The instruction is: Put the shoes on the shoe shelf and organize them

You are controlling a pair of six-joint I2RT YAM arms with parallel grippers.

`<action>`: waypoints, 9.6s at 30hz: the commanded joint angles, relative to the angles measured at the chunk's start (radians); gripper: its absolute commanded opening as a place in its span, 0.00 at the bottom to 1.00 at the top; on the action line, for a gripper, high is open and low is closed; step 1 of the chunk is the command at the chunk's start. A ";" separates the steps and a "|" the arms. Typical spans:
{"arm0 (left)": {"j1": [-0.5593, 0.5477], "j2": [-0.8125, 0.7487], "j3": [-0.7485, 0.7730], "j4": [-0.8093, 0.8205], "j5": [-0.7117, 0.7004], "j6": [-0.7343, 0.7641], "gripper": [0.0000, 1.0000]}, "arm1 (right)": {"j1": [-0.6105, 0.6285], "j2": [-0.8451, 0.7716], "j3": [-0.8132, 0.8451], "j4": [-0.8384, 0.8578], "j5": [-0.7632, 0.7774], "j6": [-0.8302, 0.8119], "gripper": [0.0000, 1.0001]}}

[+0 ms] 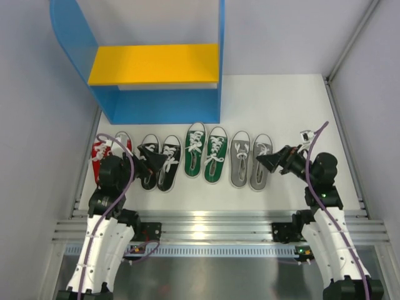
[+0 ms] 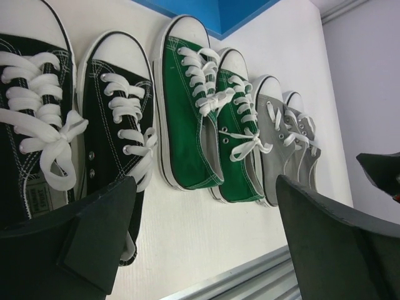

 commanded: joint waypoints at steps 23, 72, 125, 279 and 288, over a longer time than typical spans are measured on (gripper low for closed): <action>-0.203 0.046 -0.002 -0.086 -0.705 -0.069 0.98 | 0.008 0.064 -0.084 0.226 -0.038 0.071 0.99; -0.354 0.633 0.127 0.091 -0.881 0.216 0.83 | 0.010 0.114 -0.070 0.166 -0.047 0.004 0.99; -0.294 0.672 0.880 -0.005 -0.233 0.440 0.00 | 0.010 0.064 -0.068 0.126 -0.035 -0.010 1.00; -0.433 0.789 0.097 0.278 -0.606 0.173 0.34 | 0.011 0.180 -0.122 0.160 0.013 -0.024 0.99; -0.435 0.563 0.124 0.160 -0.557 0.162 0.14 | 0.010 0.168 -0.120 0.158 0.010 -0.024 0.99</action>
